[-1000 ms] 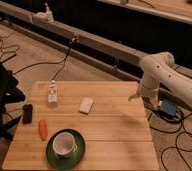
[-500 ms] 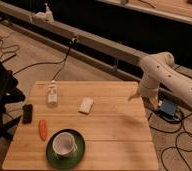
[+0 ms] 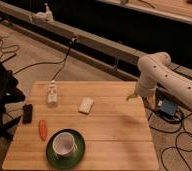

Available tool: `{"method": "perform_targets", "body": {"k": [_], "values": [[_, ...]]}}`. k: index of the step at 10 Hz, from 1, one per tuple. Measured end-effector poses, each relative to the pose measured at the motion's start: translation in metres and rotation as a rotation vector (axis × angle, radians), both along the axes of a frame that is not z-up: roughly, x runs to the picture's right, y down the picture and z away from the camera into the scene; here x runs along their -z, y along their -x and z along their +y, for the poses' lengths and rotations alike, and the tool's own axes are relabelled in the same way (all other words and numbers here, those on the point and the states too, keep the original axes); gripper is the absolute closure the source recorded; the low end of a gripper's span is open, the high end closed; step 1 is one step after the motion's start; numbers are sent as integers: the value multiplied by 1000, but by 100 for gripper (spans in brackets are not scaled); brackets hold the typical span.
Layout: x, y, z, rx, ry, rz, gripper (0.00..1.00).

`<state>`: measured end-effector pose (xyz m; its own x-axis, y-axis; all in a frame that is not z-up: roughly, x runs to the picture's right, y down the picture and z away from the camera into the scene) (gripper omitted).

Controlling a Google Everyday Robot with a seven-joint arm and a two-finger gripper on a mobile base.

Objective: Drag the pepper across the table

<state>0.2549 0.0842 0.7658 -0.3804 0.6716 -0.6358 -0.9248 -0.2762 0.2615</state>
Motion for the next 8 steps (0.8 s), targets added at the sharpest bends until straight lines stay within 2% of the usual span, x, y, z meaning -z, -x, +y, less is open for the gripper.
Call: {"method": "perform_targets", "body": {"k": [4, 7, 8], "values": [[-14, 44, -11, 43, 6, -65, 20], [-29, 122, -14, 107, 25, -199, 20], [-34, 166, -9, 150, 42, -275, 20]]}}
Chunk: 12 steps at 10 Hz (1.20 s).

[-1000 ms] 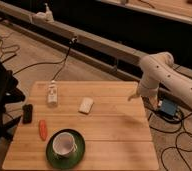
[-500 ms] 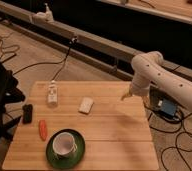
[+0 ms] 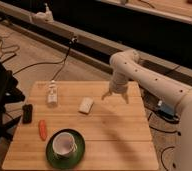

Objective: Drag the pepper across the table

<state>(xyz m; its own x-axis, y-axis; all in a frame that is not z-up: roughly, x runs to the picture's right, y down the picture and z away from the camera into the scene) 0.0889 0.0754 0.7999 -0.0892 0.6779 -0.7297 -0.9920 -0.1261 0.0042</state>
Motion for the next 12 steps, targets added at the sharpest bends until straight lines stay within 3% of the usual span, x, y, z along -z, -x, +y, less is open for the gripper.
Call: {"method": "perform_targets", "body": {"k": [2, 3, 12], "values": [[-1, 72, 18, 89, 36, -133, 20], [0, 80, 20, 101, 41, -147, 20], [0, 79, 17, 103, 34, -144, 20]]}}
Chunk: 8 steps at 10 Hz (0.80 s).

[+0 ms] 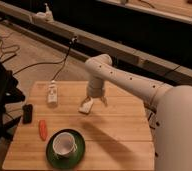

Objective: Drag the pepper across the table

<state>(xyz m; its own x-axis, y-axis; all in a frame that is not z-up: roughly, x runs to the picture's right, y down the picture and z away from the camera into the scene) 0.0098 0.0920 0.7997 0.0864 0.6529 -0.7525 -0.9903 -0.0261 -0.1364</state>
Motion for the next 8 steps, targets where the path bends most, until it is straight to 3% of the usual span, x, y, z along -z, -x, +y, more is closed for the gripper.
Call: {"method": "perform_targets", "body": {"k": [3, 5, 8], "values": [[10, 59, -34, 63, -76, -104, 20], [15, 97, -43, 96, -110, -171, 20], [21, 169, -32, 132, -135, -297, 20]]}}
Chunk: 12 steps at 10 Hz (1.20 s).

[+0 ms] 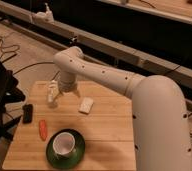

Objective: Drag the pepper across the table

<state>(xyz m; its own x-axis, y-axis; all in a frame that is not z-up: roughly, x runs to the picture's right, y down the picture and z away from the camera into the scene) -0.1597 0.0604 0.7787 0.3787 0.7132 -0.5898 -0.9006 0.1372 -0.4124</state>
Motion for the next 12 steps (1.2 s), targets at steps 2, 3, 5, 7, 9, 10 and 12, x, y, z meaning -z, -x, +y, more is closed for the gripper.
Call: {"method": "perform_targets", "body": {"k": [2, 3, 5, 7, 9, 10, 12], "values": [[1, 50, 23, 50, -2, -70, 20], [1, 68, 36, 75, -1, -85, 20], [2, 85, 50, 100, 3, -100, 20], [1, 83, 49, 98, 3, -97, 20], [2, 85, 49, 100, 2, -98, 20], [0, 83, 50, 96, 6, -96, 20], [-9, 95, 71, 101, 56, -111, 20]]}}
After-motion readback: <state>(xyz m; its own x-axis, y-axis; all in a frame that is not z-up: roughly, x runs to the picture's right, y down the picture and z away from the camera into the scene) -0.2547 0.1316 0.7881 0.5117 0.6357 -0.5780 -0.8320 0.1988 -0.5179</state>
